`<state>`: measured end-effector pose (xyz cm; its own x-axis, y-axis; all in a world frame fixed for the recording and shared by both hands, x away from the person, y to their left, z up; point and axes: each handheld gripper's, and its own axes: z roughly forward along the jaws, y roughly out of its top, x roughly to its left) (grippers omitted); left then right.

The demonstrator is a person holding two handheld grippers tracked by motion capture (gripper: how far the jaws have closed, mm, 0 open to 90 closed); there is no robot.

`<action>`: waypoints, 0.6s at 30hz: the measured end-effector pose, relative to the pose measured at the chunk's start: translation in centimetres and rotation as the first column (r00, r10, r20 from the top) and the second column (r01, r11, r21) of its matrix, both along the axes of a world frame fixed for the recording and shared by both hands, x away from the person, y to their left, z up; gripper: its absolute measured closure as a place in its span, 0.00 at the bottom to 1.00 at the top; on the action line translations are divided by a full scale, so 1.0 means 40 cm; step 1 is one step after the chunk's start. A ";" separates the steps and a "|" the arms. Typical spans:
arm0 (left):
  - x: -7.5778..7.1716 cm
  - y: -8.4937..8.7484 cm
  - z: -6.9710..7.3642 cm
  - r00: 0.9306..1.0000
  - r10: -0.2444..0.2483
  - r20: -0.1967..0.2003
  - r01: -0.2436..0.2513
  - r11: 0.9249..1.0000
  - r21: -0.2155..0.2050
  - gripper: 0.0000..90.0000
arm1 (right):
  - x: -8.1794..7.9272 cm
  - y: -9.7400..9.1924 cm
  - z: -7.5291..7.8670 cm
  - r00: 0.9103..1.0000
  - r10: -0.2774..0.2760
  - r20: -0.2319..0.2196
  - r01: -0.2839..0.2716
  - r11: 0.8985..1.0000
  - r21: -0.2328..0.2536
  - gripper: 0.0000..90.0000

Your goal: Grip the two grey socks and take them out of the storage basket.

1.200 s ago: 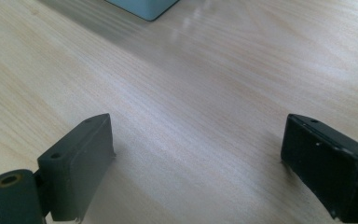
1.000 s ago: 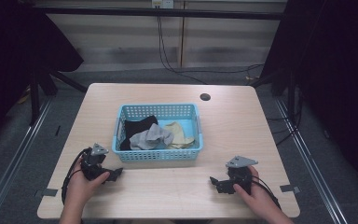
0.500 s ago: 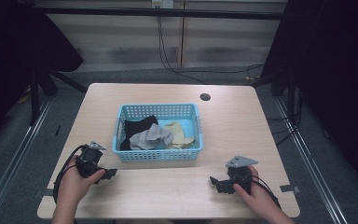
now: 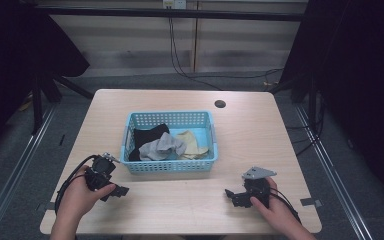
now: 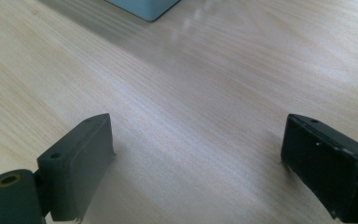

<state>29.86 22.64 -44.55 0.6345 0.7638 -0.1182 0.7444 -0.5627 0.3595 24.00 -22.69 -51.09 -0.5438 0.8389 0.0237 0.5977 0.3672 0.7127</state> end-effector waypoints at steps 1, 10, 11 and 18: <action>0.001 0.000 0.003 1.000 -0.011 -0.003 0.011 1.000 0.012 0.20 | 0.000 0.000 0.000 1.000 0.000 0.001 0.000 1.000 0.000 0.10; 0.012 -0.011 0.026 0.999 -0.014 -0.038 0.015 0.999 0.029 0.20 | 0.000 0.000 0.000 1.000 0.000 0.001 0.000 1.000 0.000 0.10; 0.014 -0.012 0.030 0.999 -0.019 -0.049 0.021 0.999 0.034 0.20 | 0.000 0.000 0.000 1.000 0.001 0.001 -0.001 1.000 0.000 0.10; 0.028 -0.031 0.094 0.999 -0.026 -0.045 0.028 0.998 0.047 0.20 | 0.000 0.000 0.000 1.000 0.001 0.001 -0.001 1.000 -0.001 0.10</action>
<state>30.99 21.41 -40.79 0.6499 0.7520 -0.1102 0.7433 -0.5986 0.2985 24.01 -22.70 -51.09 -0.5444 0.8385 0.0228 0.5969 0.3681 0.7129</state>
